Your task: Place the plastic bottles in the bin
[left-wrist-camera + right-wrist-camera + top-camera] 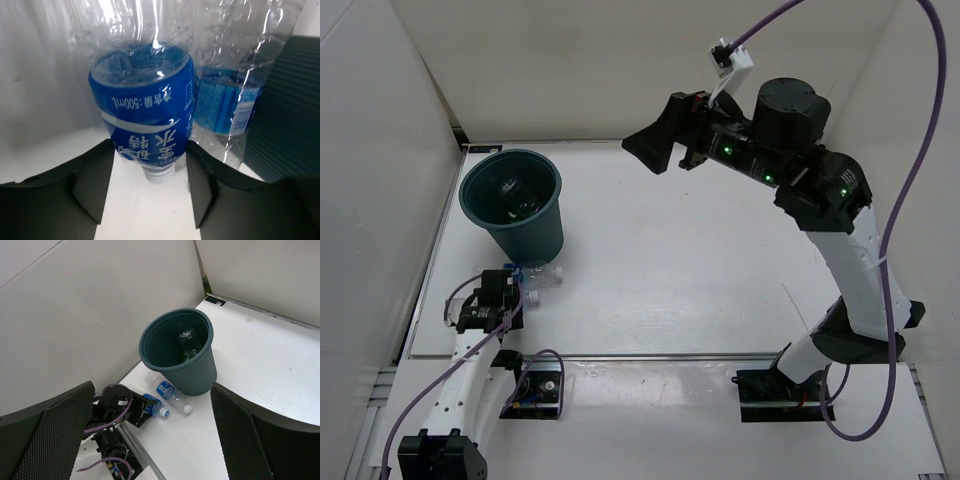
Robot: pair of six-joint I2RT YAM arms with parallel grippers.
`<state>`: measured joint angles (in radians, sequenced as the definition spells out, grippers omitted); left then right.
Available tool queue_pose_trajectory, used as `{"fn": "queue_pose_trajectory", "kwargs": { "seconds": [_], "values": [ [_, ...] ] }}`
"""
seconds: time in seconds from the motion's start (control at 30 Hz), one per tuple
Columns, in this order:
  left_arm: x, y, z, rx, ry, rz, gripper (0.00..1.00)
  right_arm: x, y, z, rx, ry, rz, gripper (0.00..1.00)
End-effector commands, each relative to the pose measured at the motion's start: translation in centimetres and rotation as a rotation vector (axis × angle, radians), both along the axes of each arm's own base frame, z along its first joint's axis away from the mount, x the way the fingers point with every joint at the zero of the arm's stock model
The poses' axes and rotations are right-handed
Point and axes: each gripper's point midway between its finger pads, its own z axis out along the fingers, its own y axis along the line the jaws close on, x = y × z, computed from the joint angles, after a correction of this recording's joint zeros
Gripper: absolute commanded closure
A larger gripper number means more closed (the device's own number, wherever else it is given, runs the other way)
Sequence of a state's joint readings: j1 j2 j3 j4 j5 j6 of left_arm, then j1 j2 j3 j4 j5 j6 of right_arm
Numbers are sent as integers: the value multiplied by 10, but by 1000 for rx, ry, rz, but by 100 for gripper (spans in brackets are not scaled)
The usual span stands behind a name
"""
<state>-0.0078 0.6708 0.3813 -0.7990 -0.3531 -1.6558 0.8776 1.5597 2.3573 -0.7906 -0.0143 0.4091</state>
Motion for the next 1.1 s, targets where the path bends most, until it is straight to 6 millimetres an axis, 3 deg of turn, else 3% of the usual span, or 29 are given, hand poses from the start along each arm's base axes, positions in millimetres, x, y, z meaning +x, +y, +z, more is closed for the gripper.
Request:
{"fn": "queue_pose_trajectory", "kwargs": {
  "seconds": [0.0, 0.13, 0.37, 0.47, 0.6, 0.7, 0.8, 0.83, 0.9, 0.93, 1.07],
  "values": [
    [-13, 5, -13, 5, 56, 24, 37, 2, -4, -8, -40, -7, -14, 0],
    [-15, 1, 5, -14, 71, 13, 52, 4, -7, -4, -33, -13, -23, 0],
    [-26, 3, 39, -10, 43, 27, 78, 10, -4, -22, -42, 53, -29, 0],
    [-30, 1, 51, -19, 39, 22, 81, 11, -5, -19, -27, 56, -24, 0],
    [-37, 1, 82, -19, 38, 22, 85, 15, -2, -21, -22, 65, -20, 0],
    [-36, 4, 133, -7, -36, 40, 89, 16, 2, -24, -23, 80, -12, 0],
    [-34, 9, 168, 24, -88, 36, 89, 18, 1, -24, -23, 79, -23, 0],
    [-30, 13, 193, 50, -135, 45, 89, 18, 1, -24, -23, 79, -23, 0],
    [-25, 18, 217, 96, -169, 25, 89, 19, 0, -24, -24, 78, -32, 0],
    [-21, 24, 240, 135, -205, 32, 89, 17, -3, -21, -17, 72, -32, 0],
    [-2, 34, 284, 251, -255, -16, 89, 17, 1, -28, -27, 94, -24, 0]
  ]
}}
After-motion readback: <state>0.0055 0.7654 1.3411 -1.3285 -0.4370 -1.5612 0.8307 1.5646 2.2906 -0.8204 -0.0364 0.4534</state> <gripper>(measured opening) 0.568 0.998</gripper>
